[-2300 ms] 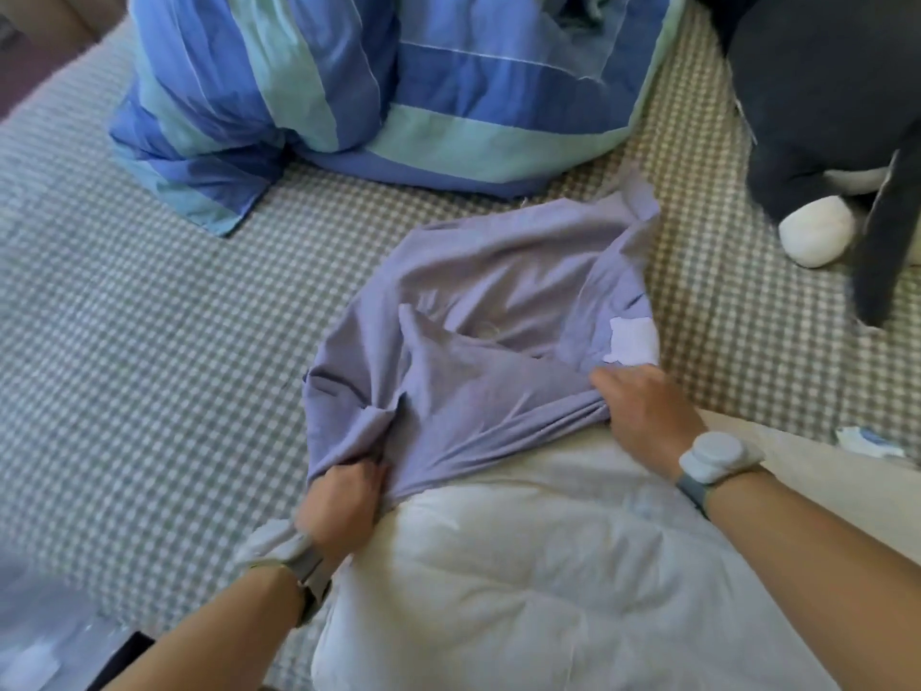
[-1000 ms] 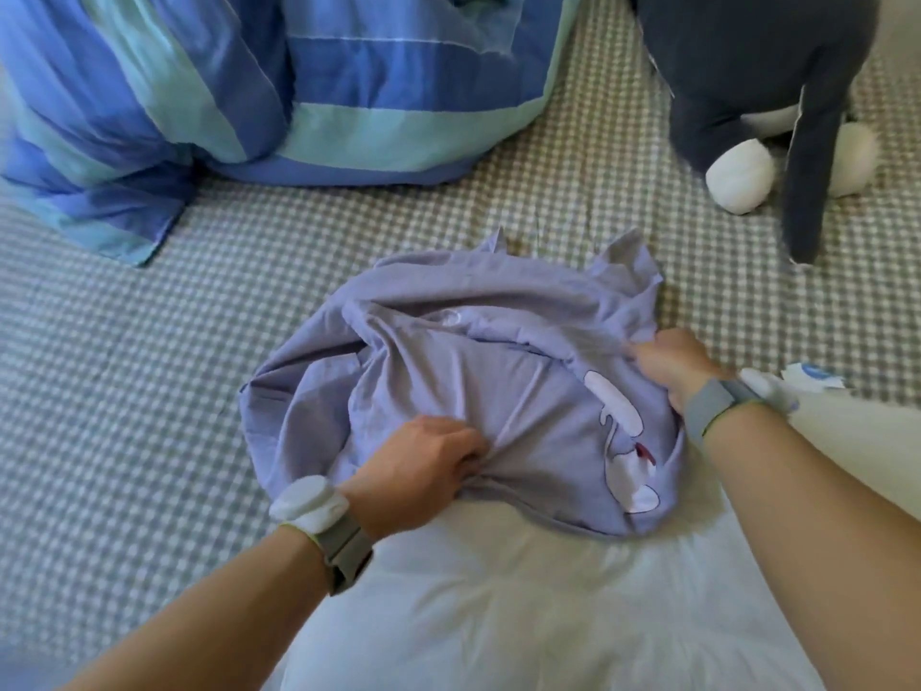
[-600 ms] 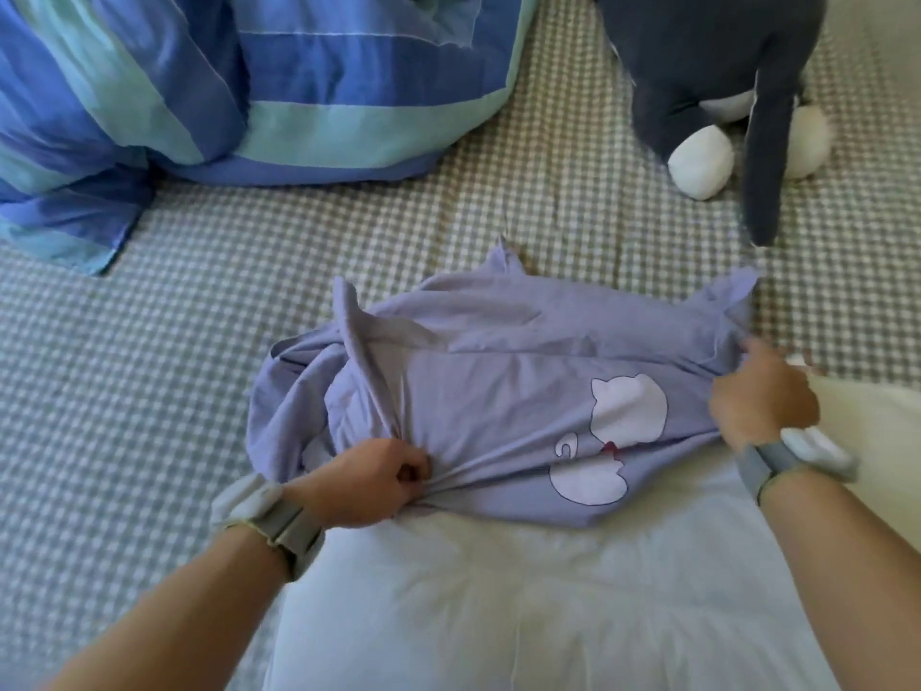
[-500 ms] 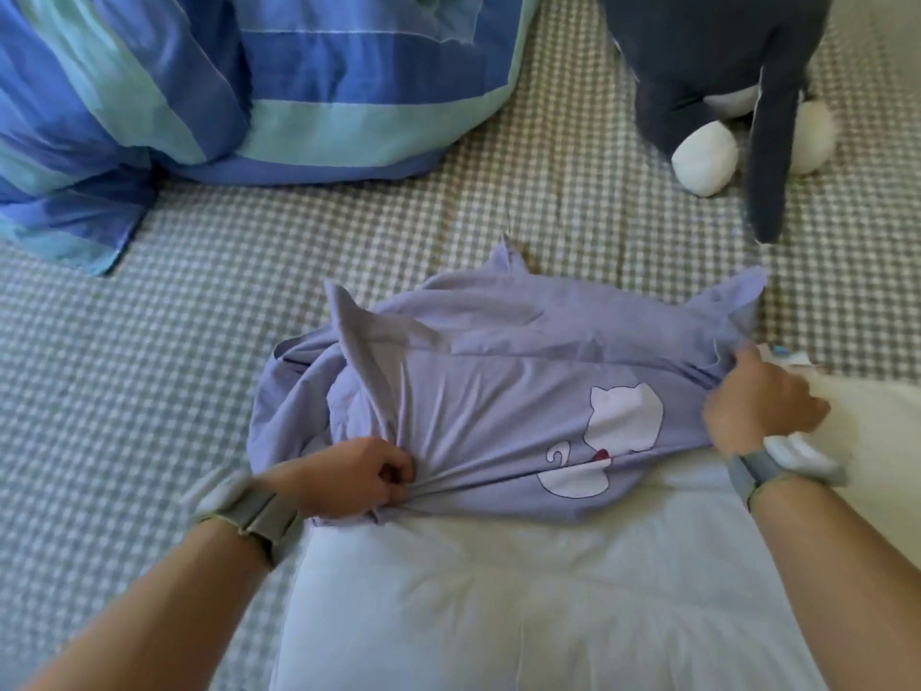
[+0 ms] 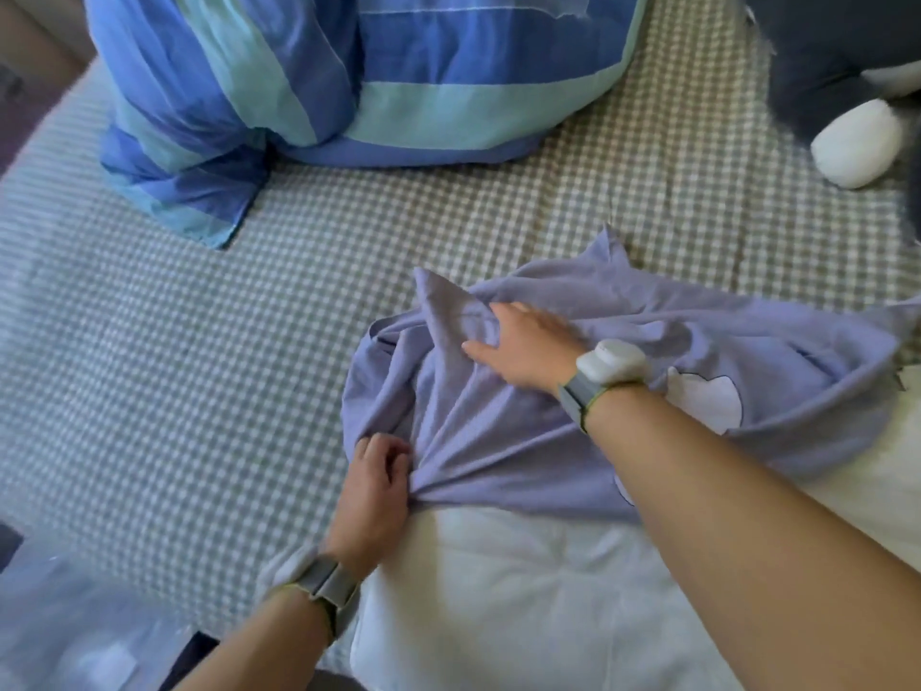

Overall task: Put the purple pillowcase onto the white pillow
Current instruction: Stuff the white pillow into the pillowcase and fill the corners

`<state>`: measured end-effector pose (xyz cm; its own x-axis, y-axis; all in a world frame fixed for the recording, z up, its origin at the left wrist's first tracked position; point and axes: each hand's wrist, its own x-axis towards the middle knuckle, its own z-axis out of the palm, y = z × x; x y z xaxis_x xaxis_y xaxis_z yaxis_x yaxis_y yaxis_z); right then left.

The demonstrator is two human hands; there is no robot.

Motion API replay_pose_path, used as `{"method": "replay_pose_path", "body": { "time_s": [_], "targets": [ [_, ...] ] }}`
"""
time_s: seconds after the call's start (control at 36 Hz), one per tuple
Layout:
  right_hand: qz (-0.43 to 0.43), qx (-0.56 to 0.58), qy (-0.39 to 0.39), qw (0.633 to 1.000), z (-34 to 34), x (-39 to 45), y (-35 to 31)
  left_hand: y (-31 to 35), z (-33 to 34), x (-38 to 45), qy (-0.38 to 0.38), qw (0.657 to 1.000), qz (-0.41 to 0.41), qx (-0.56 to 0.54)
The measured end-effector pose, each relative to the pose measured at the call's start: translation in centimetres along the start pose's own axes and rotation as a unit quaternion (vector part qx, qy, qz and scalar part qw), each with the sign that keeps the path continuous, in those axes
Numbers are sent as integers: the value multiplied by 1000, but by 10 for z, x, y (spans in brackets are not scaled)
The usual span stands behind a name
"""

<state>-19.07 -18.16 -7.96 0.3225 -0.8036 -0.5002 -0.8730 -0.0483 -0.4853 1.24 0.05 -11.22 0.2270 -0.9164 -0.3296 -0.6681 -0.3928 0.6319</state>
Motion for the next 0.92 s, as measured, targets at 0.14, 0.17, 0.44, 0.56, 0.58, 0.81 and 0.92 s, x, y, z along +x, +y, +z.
{"method": "replay_pose_path", "body": {
  "time_s": [0.14,0.17,0.44,0.56,0.58,0.81,0.92],
  "targets": [
    [-15,38,10,999,5,-5,-1,-15,-8,0,191,977,-88,46],
    [-40,44,63,996,5,-16,1,-21,-9,5,219,965,-140,41],
    [-113,-25,371,921,-19,-133,7,26,-38,-8,-179,675,-381,-606],
    [-142,52,353,923,-38,-161,-10,56,-54,-25,-199,720,-372,-551],
    [-143,54,340,928,-43,-169,-14,69,-56,-36,-219,751,-353,-513],
    [-36,77,-67,994,-125,-192,-41,120,-73,-102,-266,708,-330,-564],
    [-87,8,-129,988,-146,-207,-47,123,-87,-121,-207,632,-279,-693]
  ]
}}
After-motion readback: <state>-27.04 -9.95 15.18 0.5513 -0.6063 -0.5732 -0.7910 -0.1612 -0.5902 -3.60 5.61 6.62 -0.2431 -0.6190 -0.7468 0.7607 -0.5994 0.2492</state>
